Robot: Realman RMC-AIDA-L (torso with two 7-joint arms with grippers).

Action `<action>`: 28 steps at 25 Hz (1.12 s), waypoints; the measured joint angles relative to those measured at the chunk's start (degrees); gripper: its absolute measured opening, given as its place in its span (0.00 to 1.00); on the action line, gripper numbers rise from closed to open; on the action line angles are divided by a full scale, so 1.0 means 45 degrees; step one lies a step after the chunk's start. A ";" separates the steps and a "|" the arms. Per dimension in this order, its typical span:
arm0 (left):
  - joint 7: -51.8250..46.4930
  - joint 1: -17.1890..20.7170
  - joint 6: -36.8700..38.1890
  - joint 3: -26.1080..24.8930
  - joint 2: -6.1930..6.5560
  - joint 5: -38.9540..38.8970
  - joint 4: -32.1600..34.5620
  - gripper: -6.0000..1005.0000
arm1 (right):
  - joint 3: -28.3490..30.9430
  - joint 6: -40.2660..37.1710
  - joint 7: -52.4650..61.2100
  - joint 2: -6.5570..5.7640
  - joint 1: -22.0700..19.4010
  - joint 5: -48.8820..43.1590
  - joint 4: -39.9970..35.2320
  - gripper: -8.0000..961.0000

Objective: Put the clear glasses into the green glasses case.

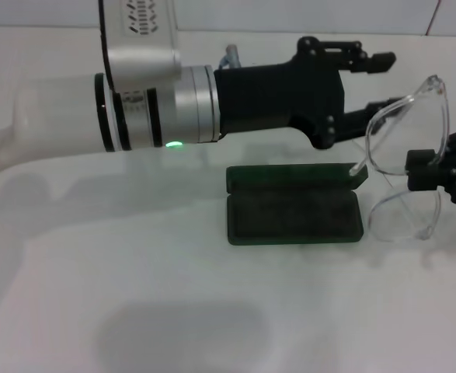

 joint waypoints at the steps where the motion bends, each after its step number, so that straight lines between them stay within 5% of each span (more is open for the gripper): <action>1: 0.0014 0.0000 -0.0092 -0.0034 -0.0003 -0.0082 -0.0011 0.50 | -0.0001 -0.0055 0.0010 0.0000 0.0002 0.0000 0.0000 0.11; 28: -0.0542 -0.0203 0.0537 0.0171 0.0032 0.0207 -0.0065 0.50 | 0.0086 0.0362 0.0140 -0.0127 0.0263 -0.0025 0.0644 0.11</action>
